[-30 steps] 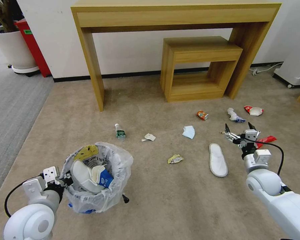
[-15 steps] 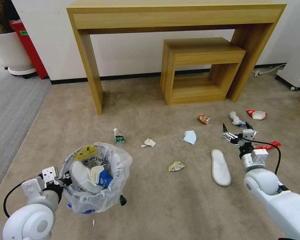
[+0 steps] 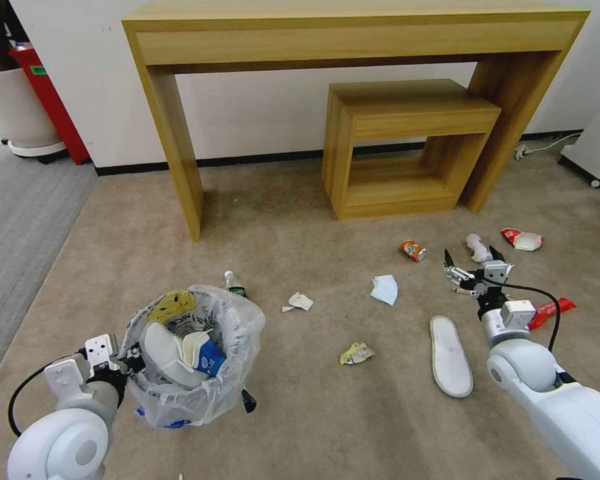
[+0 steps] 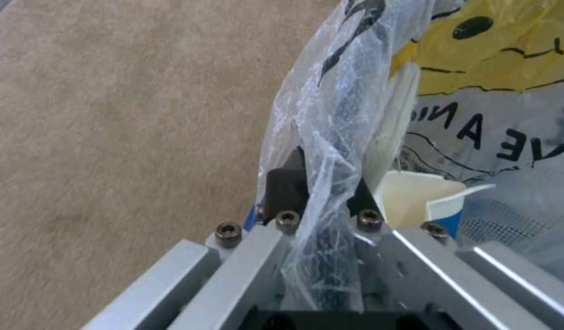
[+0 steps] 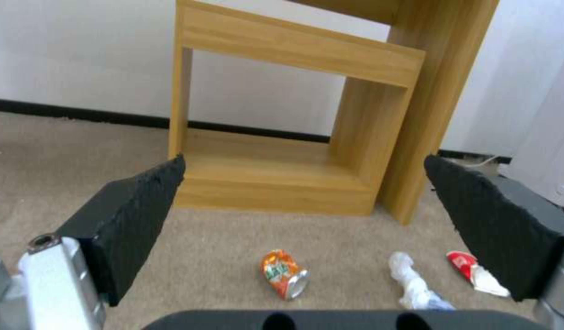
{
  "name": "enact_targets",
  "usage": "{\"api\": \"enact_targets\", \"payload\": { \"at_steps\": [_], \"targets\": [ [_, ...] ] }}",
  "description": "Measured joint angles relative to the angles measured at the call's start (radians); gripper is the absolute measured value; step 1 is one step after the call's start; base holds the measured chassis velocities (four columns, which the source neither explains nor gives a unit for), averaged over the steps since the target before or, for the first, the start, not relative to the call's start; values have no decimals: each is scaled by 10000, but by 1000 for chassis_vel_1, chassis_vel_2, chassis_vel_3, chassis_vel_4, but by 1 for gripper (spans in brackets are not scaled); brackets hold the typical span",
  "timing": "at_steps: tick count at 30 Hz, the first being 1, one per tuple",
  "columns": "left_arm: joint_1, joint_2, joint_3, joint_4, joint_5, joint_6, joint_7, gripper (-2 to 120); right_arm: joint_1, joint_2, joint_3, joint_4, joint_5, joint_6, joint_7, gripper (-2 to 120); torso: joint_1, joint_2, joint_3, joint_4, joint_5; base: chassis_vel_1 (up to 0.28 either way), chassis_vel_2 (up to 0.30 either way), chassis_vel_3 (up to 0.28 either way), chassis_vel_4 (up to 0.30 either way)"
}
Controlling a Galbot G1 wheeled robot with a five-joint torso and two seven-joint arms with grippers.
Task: Pick up the trash bin and place the garbage on the floor into it.
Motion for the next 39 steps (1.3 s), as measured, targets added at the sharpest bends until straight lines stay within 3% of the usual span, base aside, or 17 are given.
{"api": "enact_targets", "payload": {
  "at_steps": [13, 26, 27, 28, 30, 39],
  "targets": [
    [-74, -42, 80, 198, 83, -74, 22, 1, -19, 71, -117, -98, 138, -27, 188, 100, 1, 0, 2, 0, 1, -106, 108, 100, -108],
    [-158, -75, 115, 411, 107, -167, 40, 1, -787, -624, -333, 546, 2579, -1971, 1331, 100, 0, 0, -1, 0, 1, -3, 4, 3, -3],
    [-192, -95, 132, 473, 124, -196, 58, 1, -1295, -937, -245, 871, 3530, -2685, 1496, 100, 0, 0, -1, 0, 3, 0, 0, 0, 0],
    [-192, -95, 132, 473, 124, -196, 58, 1, -1295, -937, -245, 871, 3530, -2685, 1496, 100, 0, 0, -1, 0, 3, 0, 0, 0, 0],
    [-250, -122, 174, 538, 140, -222, 71, 1, -2052, -1309, -206, 1186, 4297, -3538, 1710, 100, 0, 0, 0, -1, 1, 0, 0, 0, 0],
    [-221, -185, 213, 660, 256, -331, 154, 1, -2915, -1215, -616, 595, 3687, -4082, 1890, 100, 0, 0, 0, 0, 4, 0, 0, 0, 0]
  ]
}}
